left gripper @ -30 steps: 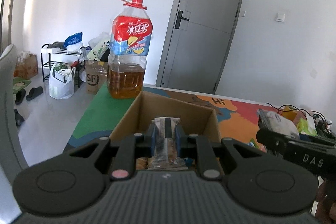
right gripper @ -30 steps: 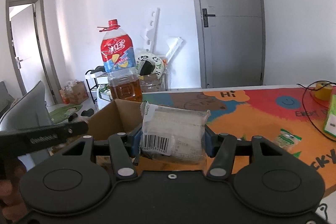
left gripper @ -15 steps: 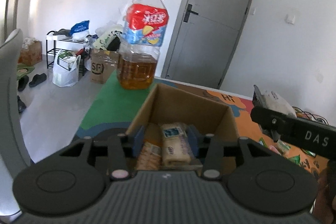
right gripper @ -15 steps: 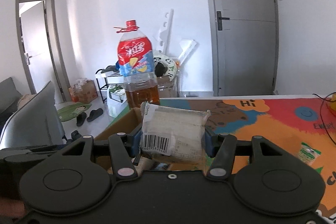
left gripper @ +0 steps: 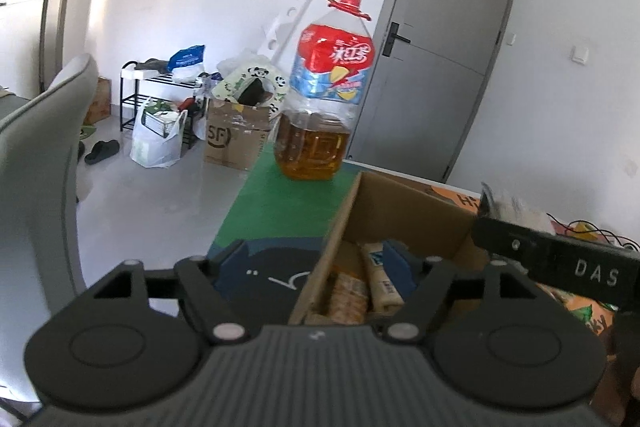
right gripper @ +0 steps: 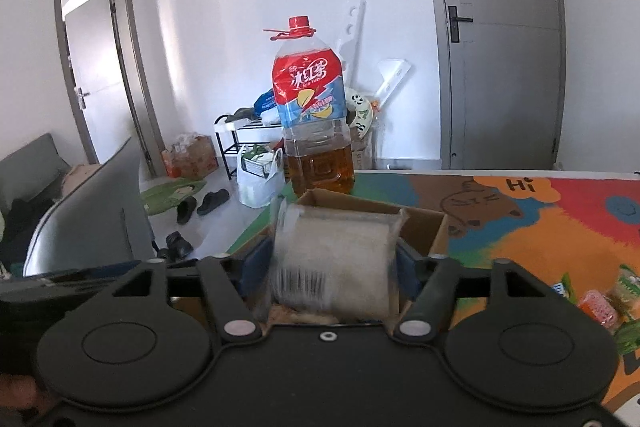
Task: Organize snacks
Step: 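Open both grippers to drop the snacks into the box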
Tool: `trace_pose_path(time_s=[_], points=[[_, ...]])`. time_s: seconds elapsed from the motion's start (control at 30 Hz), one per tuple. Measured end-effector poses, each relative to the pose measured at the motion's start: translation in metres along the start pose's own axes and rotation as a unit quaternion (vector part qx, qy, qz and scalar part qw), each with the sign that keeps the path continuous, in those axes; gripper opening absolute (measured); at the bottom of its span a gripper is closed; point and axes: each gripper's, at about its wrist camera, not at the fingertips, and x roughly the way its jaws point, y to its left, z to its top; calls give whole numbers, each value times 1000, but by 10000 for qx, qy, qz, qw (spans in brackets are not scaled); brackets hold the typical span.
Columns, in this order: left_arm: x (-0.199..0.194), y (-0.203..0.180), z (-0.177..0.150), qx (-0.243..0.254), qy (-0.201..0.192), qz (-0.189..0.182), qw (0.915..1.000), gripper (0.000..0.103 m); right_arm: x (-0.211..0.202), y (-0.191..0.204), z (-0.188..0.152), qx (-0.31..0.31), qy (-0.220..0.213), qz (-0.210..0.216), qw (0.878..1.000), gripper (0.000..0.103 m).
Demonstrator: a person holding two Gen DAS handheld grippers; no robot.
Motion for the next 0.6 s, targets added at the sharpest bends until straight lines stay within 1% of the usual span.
trace_pose_path(time_s=[0.07,0.2,0.3,0.43,0.6], points=[[-1,2,-2,-24,0,-9,10000,76,-4,-3,-2,58,-107,-163,9998,82],[-2,-1,-3,-20,43,-32,10000,77,-14,-19,-1,347,-121,-196,9991,82],[-4,-6,-4,5,14,-76,10000,81,-25,-27,-3,374,-192,-308,9986,82],[-8,-18,-7,112,25,-173,9998,84,-33,-39,-10,421,-121,-403,9982,82],[-12,-36,-13,200,40,-196,9996,86,-43,-52,-21,487,-13,-418,9979,82]])
